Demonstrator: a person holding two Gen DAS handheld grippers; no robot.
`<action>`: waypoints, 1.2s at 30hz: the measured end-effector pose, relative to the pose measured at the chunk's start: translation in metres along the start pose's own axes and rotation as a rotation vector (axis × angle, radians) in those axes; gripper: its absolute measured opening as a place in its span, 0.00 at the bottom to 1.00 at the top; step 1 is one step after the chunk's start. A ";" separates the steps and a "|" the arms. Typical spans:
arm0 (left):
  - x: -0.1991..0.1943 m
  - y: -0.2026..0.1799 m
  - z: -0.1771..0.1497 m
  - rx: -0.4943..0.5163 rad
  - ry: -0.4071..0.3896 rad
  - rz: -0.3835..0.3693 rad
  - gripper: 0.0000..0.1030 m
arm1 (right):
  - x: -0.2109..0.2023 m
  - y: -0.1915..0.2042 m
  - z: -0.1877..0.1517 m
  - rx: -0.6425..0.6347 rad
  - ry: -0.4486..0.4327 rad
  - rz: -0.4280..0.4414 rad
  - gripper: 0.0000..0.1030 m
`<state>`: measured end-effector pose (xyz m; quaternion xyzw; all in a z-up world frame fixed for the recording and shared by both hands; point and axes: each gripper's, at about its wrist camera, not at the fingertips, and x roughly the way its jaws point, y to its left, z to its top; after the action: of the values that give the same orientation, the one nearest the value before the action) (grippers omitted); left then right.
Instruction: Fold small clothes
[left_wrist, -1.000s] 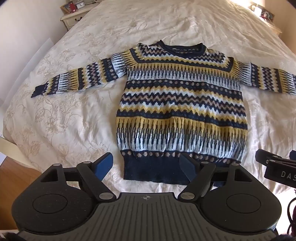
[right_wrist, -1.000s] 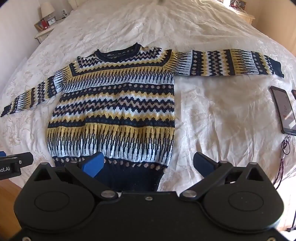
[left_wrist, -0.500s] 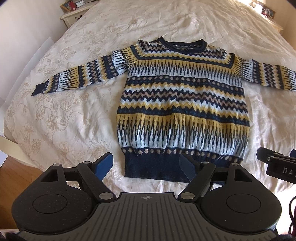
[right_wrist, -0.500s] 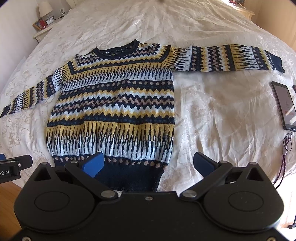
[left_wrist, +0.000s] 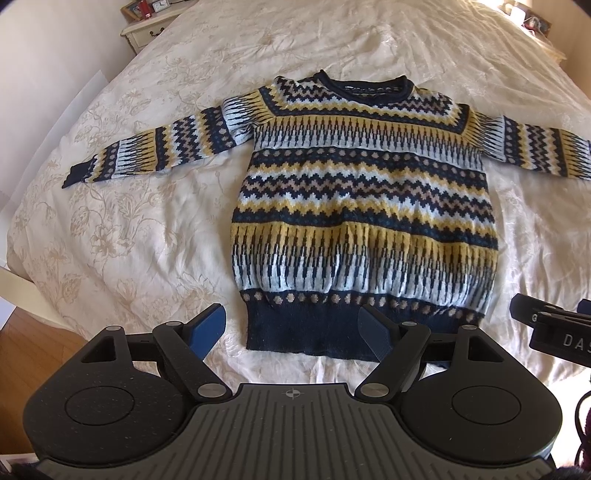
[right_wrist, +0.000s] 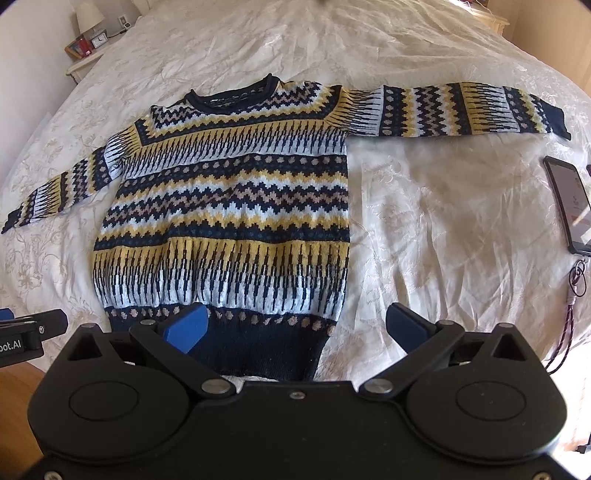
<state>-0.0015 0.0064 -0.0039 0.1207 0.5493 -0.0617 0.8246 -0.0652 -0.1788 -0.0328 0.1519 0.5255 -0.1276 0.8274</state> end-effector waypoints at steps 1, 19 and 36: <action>0.000 0.000 0.000 0.000 0.000 0.000 0.76 | 0.000 0.000 0.000 0.000 0.001 0.001 0.99; 0.000 -0.001 -0.004 -0.020 -0.002 -0.003 0.76 | 0.000 0.000 0.001 -0.002 0.005 0.019 0.99; 0.001 0.026 0.004 -0.166 -0.062 -0.115 0.75 | 0.011 0.001 0.010 0.030 0.006 0.190 0.99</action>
<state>0.0083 0.0309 0.0003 0.0184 0.5327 -0.0671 0.8434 -0.0520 -0.1820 -0.0390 0.2138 0.5090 -0.0559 0.8319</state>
